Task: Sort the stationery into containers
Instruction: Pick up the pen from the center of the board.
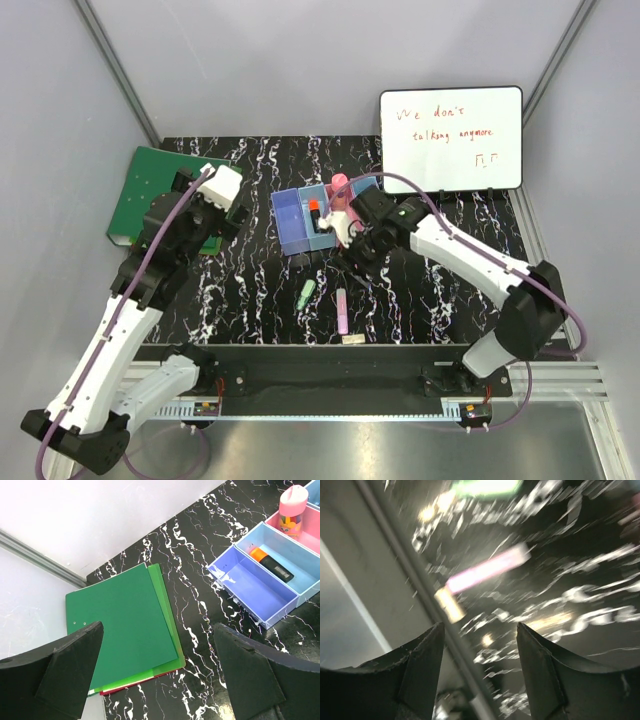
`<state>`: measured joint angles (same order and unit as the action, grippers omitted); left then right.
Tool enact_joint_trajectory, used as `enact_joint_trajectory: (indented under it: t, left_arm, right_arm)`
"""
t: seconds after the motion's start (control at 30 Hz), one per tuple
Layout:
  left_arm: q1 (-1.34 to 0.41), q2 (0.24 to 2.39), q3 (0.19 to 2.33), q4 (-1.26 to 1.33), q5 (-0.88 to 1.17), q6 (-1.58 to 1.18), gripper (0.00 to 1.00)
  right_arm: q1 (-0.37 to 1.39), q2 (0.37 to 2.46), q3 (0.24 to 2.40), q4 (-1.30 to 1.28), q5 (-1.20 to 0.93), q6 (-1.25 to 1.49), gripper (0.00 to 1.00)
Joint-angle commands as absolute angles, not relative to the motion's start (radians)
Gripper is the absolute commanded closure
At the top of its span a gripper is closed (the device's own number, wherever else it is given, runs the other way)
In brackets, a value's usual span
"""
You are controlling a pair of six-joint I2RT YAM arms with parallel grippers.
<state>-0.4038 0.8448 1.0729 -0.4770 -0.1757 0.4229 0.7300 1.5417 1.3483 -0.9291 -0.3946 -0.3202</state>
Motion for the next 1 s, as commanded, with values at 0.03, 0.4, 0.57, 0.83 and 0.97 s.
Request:
enact_joint_trajectory:
  t: [0.03,0.4,0.57,0.83,0.97]
  left_arm:
    - [-0.402,0.847,1.112,-0.434,-0.138,0.436,0.01]
    - [-0.402,0.899,1.112,-0.402,-0.121,0.446,0.01]
    - [-0.402,0.916,1.086,-0.402,-0.078,0.449,0.01]
    - [-0.403,0.923,1.068,-0.4,-0.04,0.436,0.01]
    - [-0.405,0.904,1.039,-0.403,-0.015,0.457,0.01]
  right_arm:
    - [0.726,1.592,1.284,-1.061,-0.535,-0.301,0.32]
    - [0.716,1.779,1.376,-0.937,-0.518,-0.131,0.35]
    - [0.716,1.847,1.445,-0.917,-0.489,-0.106,0.36]
    - [0.719,1.856,1.395,-0.893,-0.414,-0.1,0.37]
    - [0.719,1.83,1.362,-0.887,-0.399,-0.124,0.36]
